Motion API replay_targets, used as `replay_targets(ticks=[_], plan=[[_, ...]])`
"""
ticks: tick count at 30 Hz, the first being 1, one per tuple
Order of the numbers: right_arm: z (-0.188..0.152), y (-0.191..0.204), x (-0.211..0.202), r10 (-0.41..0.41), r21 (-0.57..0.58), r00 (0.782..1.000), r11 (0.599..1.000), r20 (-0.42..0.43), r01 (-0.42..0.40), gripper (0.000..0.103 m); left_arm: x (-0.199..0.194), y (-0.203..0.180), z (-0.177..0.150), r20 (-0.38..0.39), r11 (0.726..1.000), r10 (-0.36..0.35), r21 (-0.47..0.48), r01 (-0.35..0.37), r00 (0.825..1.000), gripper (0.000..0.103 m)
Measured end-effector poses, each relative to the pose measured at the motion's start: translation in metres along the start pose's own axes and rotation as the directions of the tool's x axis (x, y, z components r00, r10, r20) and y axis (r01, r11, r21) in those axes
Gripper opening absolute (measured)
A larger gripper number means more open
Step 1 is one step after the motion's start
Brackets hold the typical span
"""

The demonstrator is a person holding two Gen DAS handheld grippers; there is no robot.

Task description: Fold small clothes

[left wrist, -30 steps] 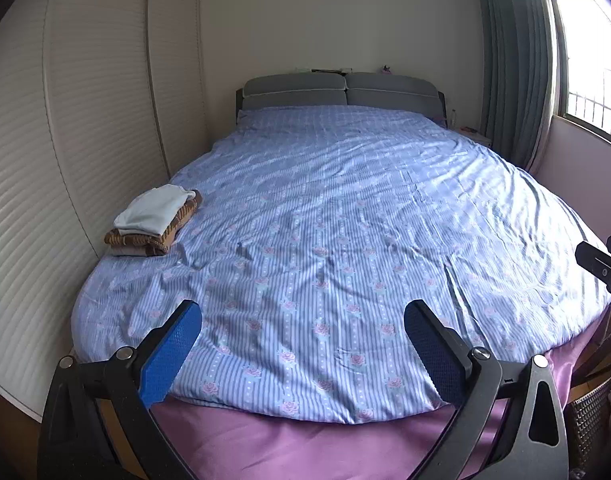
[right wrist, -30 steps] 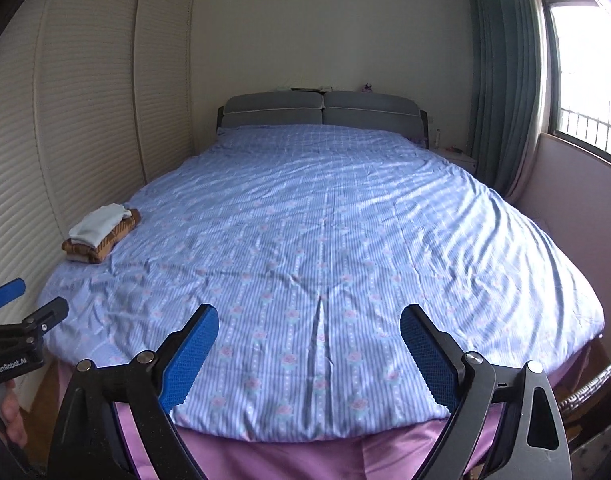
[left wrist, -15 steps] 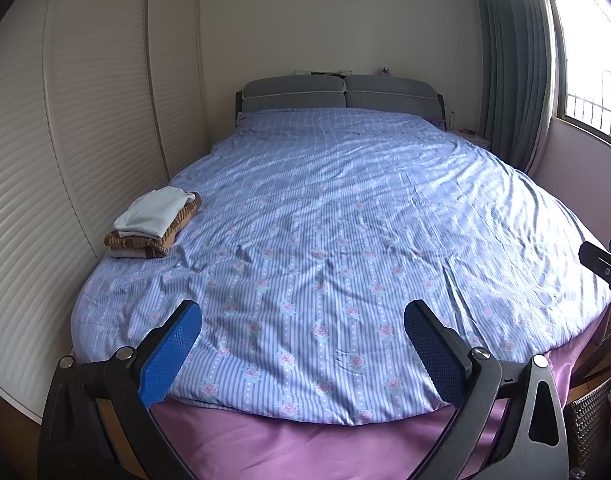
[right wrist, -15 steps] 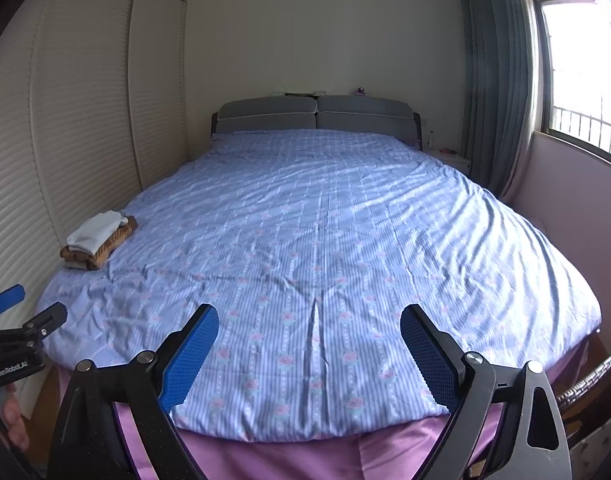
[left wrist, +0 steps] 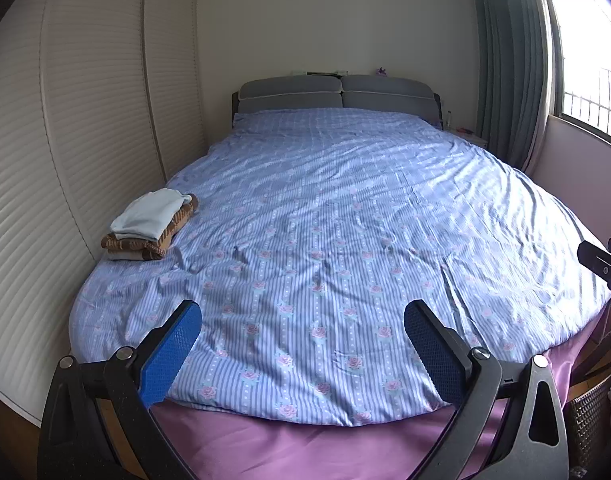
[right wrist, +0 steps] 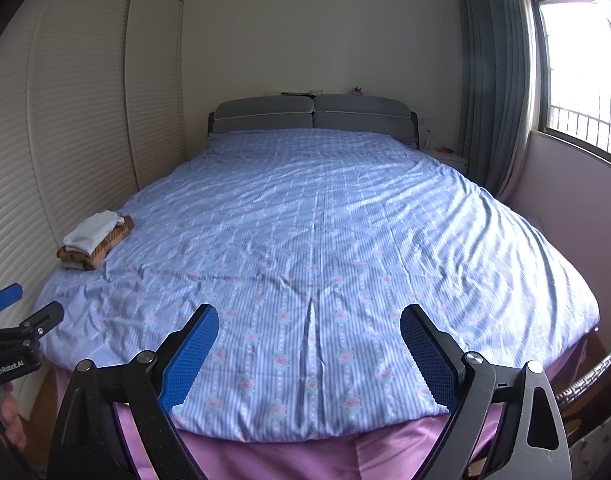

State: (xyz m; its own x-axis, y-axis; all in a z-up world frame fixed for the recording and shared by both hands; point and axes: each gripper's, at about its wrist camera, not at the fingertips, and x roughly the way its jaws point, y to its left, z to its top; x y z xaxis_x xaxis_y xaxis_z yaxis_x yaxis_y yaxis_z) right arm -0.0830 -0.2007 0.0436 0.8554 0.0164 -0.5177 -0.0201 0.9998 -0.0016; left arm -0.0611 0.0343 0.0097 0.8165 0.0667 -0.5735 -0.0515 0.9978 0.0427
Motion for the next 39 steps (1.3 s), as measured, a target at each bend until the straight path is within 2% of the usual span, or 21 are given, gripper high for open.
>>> replay_targets(ticks=[35, 39], plan=[[-0.0036, 0.0022, 0.0045, 0.004, 0.010, 1.000, 1.000, -0.014, -0.004, 0.093, 0.0090, -0.0043, -0.0078, -0.014, 1.000, -0.017, -0.003, 0.017, 1.000, 0.103], [-0.0039, 0.0023, 0.0048, 0.004, 0.012, 1.000, 1.000, -0.014, -0.004, 0.093, 0.0077, -0.0043, -0.0086, -0.003, 0.999, -0.037, -0.009, 0.037, 0.999, 0.103]])
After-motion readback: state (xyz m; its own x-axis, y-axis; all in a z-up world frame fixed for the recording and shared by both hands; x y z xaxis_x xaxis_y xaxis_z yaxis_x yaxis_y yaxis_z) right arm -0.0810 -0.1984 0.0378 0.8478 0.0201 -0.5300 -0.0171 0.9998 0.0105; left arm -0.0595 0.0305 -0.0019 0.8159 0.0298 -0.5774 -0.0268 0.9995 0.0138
